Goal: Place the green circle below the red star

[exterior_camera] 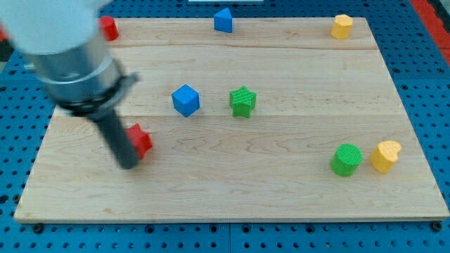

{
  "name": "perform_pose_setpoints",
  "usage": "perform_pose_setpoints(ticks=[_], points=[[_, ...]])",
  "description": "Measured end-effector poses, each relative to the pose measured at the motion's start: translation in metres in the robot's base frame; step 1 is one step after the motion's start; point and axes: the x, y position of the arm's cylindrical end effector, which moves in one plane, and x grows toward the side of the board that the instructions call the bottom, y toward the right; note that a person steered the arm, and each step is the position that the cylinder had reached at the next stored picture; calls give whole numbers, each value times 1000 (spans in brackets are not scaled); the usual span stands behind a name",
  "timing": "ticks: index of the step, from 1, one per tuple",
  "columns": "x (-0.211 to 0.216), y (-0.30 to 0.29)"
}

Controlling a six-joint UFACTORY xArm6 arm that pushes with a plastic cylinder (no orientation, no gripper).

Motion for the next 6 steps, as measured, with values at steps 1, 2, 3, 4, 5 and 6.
perform_pose_setpoints(ticks=[1, 2, 3, 4, 5, 6], points=[[-68, 69], [-39, 166], [-36, 280], [-35, 332], [-2, 320], [-3, 265]])
